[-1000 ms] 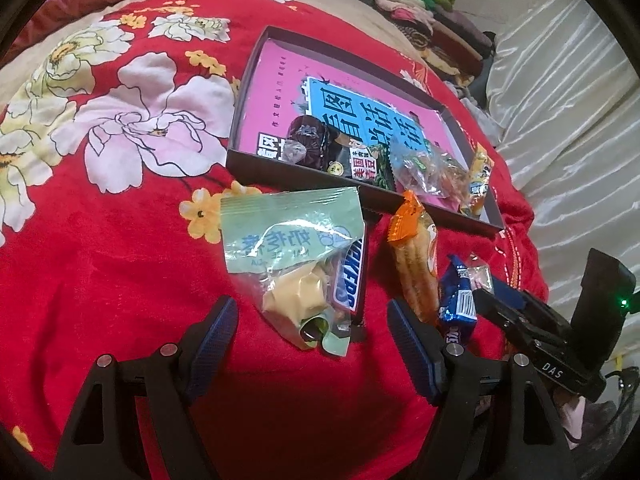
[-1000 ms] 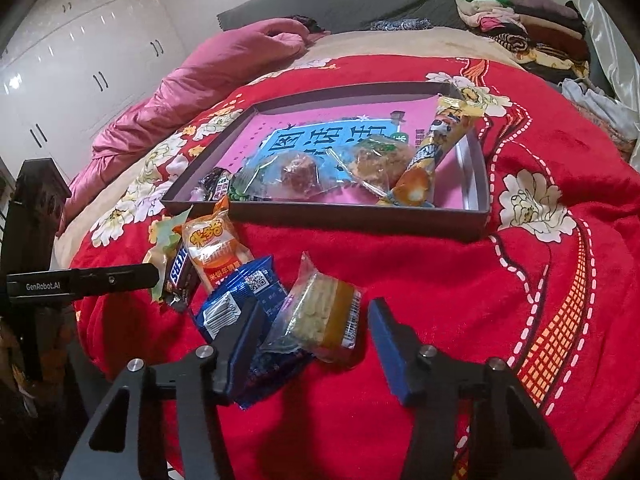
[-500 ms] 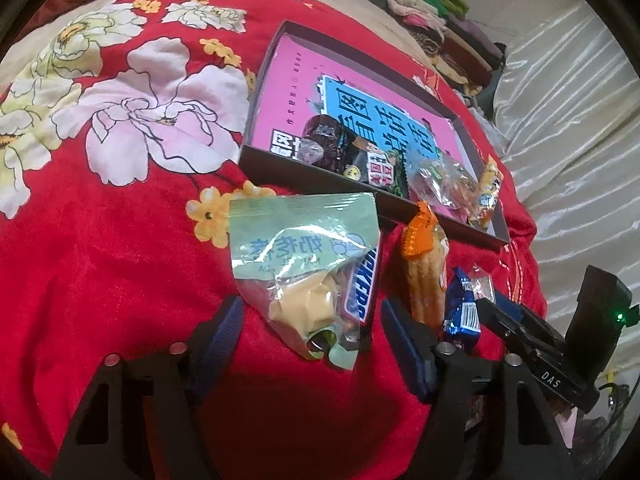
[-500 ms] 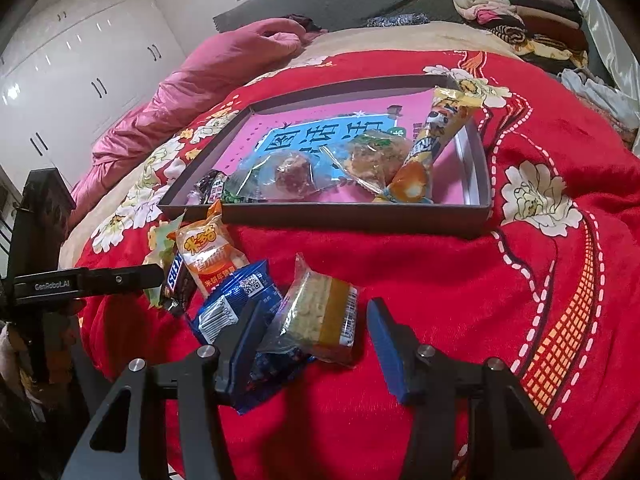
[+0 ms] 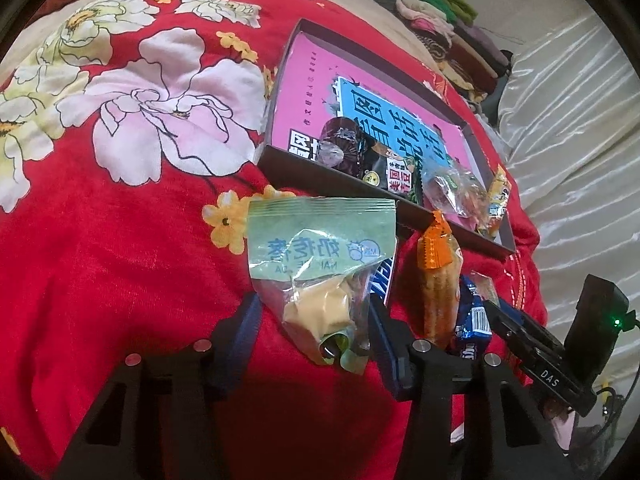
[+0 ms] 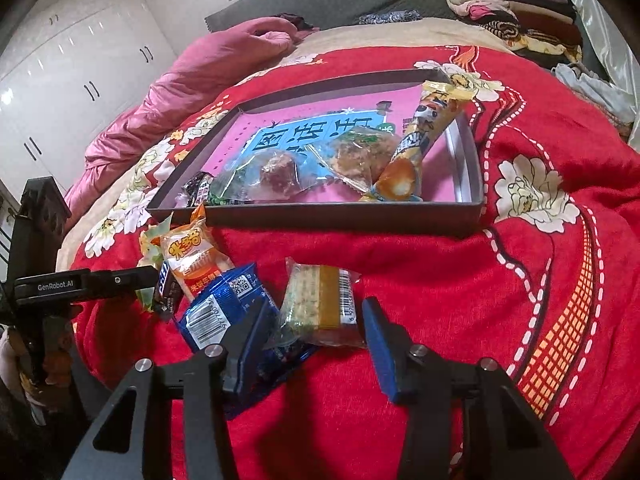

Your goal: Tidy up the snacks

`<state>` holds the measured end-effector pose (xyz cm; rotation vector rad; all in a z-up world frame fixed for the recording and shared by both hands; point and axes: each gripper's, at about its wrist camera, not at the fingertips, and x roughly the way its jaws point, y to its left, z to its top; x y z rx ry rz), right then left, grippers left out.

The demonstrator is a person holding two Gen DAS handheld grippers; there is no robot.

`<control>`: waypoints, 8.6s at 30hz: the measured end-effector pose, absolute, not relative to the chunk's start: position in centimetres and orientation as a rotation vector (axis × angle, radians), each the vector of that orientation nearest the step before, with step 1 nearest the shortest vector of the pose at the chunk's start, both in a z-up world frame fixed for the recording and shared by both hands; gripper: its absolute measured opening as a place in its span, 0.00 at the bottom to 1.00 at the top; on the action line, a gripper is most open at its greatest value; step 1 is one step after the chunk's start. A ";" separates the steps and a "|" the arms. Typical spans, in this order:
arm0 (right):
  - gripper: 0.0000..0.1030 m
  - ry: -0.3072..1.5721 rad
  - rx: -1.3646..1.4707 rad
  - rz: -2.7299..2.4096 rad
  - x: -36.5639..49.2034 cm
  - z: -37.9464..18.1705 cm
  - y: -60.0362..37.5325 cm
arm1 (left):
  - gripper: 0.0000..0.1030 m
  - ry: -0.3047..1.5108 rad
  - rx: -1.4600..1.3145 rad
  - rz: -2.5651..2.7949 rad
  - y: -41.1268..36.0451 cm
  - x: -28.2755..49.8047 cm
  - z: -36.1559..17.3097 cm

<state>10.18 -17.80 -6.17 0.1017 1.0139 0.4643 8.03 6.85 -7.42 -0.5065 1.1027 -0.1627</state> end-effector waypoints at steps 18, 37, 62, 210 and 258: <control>0.45 0.990 0.058 0.482 11.2 -6.4 -17.0 | 0.46 1.089 -0.525 -0.164 7.4 8.7 -8.0; 0.44 0.949 0.074 0.500 10.7 -5.4 -17.5 | 0.35 1.070 -0.492 -0.160 7.3 7.8 -7.1; 0.43 0.966 0.090 0.500 10.6 -5.5 -17.9 | 0.35 1.038 -0.461 -0.171 7.0 7.4 -5.6; 0.38 0.749 0.099 0.303 13.7 -2.5 -22.0 | 0.35 0.861 -0.255 -0.057 5.9 12.8 -2.1; 0.38 0.791 0.035 0.360 15.2 -4.2 -19.5 | 0.35 0.898 -0.240 -0.112 3.3 14.3 -3.3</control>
